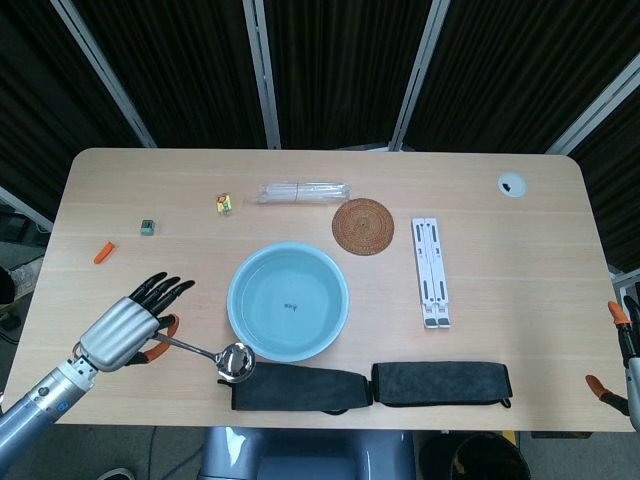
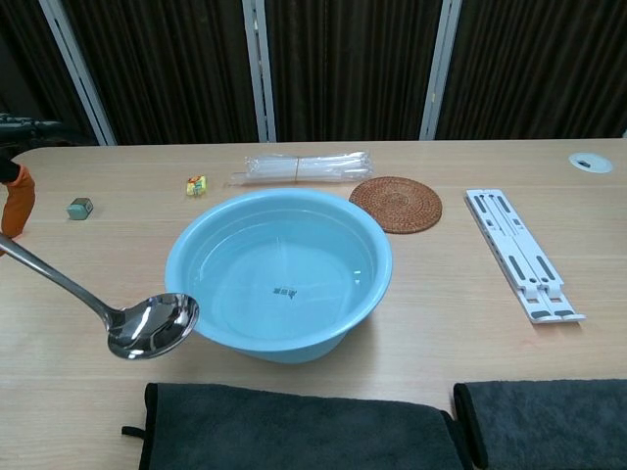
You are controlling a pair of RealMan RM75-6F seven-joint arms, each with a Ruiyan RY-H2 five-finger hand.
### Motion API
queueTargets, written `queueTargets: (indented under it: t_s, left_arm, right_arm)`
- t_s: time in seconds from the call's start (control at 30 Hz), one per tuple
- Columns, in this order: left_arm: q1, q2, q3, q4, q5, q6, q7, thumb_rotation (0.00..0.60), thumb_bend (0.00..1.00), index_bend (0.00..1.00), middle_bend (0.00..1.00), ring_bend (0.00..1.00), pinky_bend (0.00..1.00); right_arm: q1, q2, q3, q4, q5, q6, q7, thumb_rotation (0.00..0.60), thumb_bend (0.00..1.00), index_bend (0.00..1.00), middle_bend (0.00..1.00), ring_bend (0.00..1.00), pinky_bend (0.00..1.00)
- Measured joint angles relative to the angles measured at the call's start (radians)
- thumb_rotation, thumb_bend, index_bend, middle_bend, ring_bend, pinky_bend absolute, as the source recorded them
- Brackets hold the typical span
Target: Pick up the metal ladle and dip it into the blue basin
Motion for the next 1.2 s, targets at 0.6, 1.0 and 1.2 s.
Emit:
queueTargets:
  t_s: [0.6, 1.0, 1.2]
  left_arm:
    - [-0.099, -0.085, -0.133, 0.06, -0.196, -0.167, 0.111, 0.6, 0.56, 0.66, 0.0, 0.0, 0.0]
    - [-0.136, -0.121, -0.177, 0.114, -0.288, -0.223, 0.205, 0.6, 0.56, 0.67, 0.0, 0.0, 0.0]
    - [-0.167, -0.145, -0.197, 0.127, -0.319, -0.244, 0.307, 0.6, 0.56, 0.67, 0.0, 0.0, 0.0]
  right_arm:
    - [0.007, 0.007, 0.013, 0.002, 0.033, -0.025, 0.009, 0.6, 0.0, 0.0, 0.0, 0.0, 0.0]
    - [0.007, 0.009, 0.021, -0.001, 0.045, -0.025, 0.011, 0.6, 0.0, 0.0, 0.0, 0.0, 0.0]
    - [0.009, 0.009, 0.024, -0.002, 0.047, -0.026, 0.014, 0.6, 0.0, 0.0, 0.0, 0.0, 0.0]
